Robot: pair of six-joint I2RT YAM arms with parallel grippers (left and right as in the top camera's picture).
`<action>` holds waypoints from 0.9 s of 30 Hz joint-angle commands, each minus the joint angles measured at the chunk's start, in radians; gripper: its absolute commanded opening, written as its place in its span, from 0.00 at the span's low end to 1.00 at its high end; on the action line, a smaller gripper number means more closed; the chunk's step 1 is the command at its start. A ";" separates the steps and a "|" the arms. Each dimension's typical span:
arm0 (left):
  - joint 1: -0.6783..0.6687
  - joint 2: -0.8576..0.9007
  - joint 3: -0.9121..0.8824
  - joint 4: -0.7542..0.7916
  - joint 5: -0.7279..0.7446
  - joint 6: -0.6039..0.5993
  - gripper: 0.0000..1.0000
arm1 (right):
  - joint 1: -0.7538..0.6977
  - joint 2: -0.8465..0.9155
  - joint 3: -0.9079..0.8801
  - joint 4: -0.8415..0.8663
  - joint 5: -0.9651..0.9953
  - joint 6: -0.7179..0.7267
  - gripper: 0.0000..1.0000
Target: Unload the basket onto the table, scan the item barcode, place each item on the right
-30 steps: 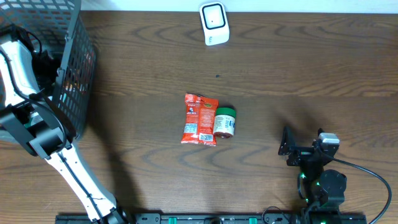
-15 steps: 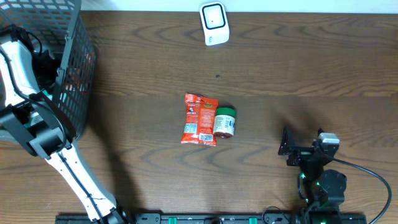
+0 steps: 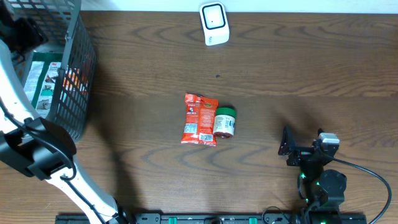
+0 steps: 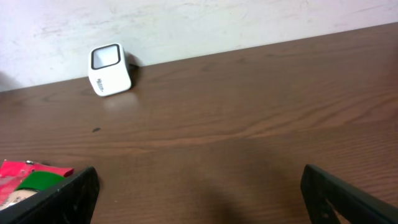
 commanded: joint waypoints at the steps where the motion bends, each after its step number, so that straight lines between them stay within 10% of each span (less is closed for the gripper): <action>1: 0.005 0.103 -0.023 -0.001 -0.042 0.069 0.75 | -0.002 -0.002 -0.001 -0.005 -0.005 0.017 0.99; 20: -0.014 0.323 -0.040 -0.036 0.034 0.202 0.68 | -0.002 0.055 -0.001 0.015 -0.005 0.018 0.99; 27: -0.025 0.323 -0.113 -0.012 0.033 0.209 0.47 | -0.002 0.055 -0.001 0.023 -0.005 0.018 0.99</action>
